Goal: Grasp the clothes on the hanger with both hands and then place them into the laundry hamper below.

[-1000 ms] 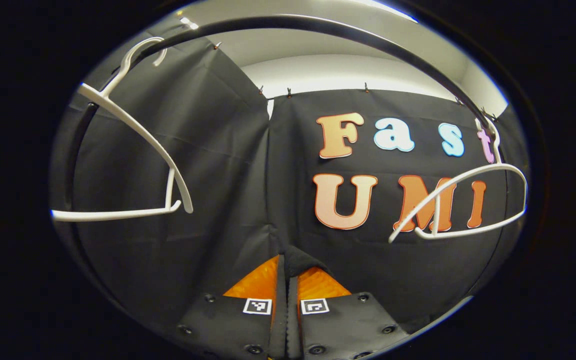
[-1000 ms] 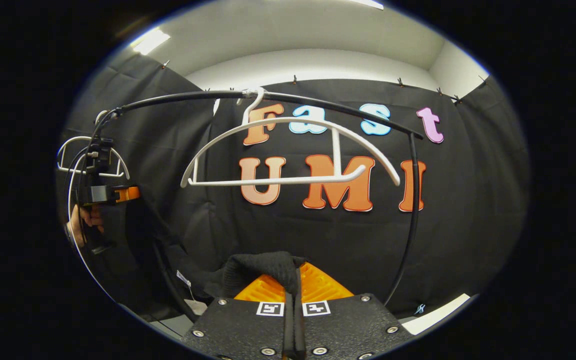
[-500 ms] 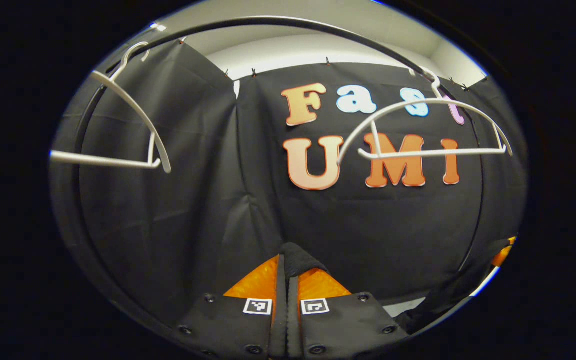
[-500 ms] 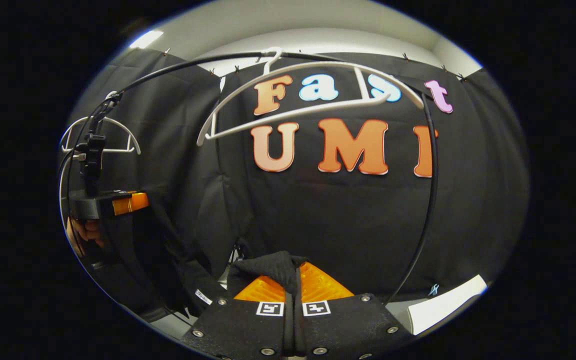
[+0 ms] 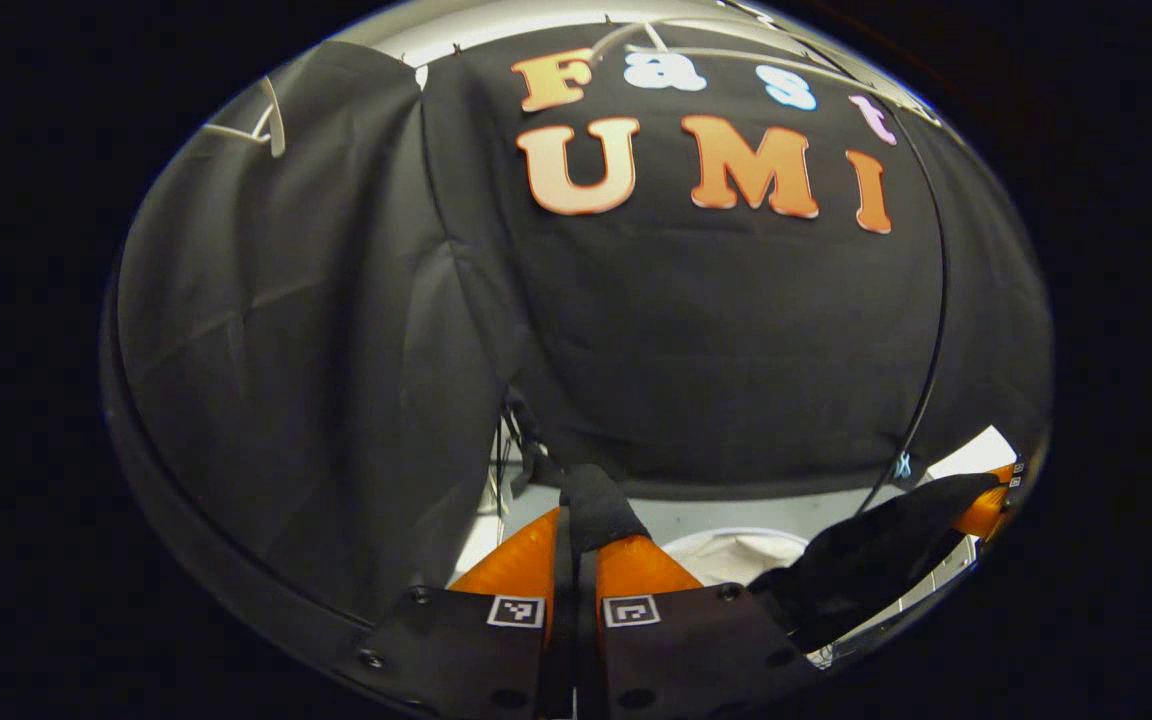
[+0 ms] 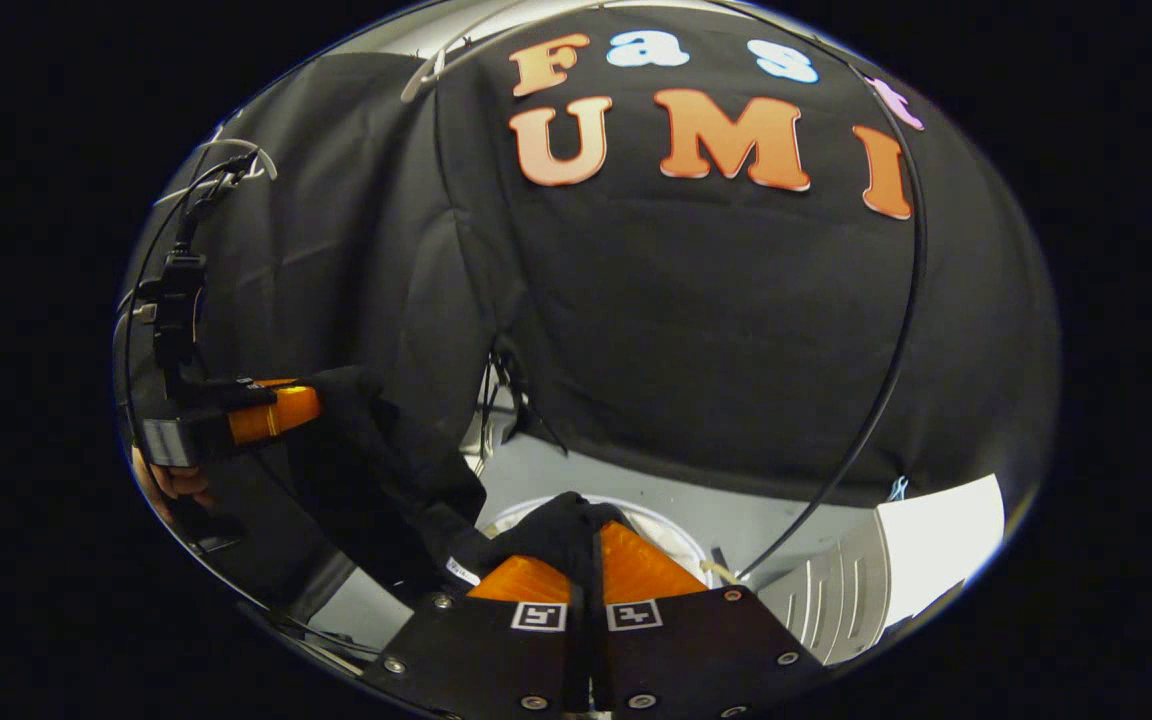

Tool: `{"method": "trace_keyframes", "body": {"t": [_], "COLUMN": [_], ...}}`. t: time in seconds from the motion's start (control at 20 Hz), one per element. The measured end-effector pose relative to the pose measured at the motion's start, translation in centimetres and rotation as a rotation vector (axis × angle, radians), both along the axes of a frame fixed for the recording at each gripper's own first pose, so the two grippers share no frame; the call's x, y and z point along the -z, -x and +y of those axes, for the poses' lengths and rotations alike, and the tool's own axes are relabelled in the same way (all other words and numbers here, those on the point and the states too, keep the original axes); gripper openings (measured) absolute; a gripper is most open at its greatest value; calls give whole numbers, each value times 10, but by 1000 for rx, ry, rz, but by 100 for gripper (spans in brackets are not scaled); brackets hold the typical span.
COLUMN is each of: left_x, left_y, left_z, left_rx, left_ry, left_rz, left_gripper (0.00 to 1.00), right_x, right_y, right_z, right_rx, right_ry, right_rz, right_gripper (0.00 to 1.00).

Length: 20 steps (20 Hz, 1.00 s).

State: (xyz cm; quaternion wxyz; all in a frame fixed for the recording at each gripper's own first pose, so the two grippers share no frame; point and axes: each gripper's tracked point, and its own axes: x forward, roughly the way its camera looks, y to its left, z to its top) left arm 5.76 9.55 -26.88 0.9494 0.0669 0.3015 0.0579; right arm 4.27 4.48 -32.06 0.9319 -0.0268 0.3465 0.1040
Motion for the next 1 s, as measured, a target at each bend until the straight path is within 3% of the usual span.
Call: {"method": "trace_keyframes", "body": {"t": [0.15,0.4,0.55,0.6,0.75,0.85,0.9,0.95,1.0], "left_x": [52,119,122,123,124,126,124,124,124], "left_y": [22,57,69,69,65,63,63,65,64], "left_z": [0,10,9,7,11,13,11,6,1], "left_rx": [-20,-79,-133,-143,-128,-134,-137,-139,-138], "left_ry": [25,15,70,74,57,43,53,70,82], "left_rz": [141,363,447,469,469,464,462,463,461], "left_gripper": [8,8,22,29,70,98,98,99,98], "right_x": [52,88,91,92,96,99,99,99,100], "right_y": [20,39,38,40,47,50,53,55,57], "right_z": [-3,-1,-1,-2,-1,0,1,0,0], "right_rx": [-4,3,19,16,-5,-7,-4,0,5], "right_ry": [23,-8,-16,-12,-2,10,8,2,-5], "right_rz": [101,209,217,217,231,231,234,240,247], "right_gripper": [1,8,12,19,35,50,62,58,69]}}
